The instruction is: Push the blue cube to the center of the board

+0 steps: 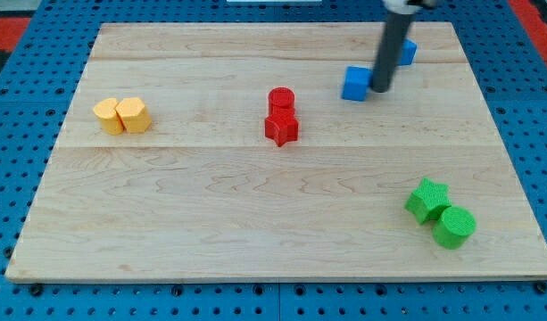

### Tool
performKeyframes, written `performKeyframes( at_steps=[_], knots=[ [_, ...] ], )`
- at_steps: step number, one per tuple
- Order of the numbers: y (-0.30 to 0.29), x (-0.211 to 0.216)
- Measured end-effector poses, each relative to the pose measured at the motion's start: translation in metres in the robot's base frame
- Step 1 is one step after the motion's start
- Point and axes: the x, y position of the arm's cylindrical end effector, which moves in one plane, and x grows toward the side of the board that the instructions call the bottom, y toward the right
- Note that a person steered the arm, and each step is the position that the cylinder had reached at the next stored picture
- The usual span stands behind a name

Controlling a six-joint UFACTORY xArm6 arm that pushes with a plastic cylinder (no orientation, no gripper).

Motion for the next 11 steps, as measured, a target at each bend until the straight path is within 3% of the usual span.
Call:
performKeyframes(
  at_steps=[2,3,4,6,10,11],
  knots=[
    [0.023,-0.032],
    [0.012,-0.067],
    [-0.015,-0.072],
    [-0.024,-0.033],
    [-0.041,0.005],
    [-0.051,0.039]
  ],
)
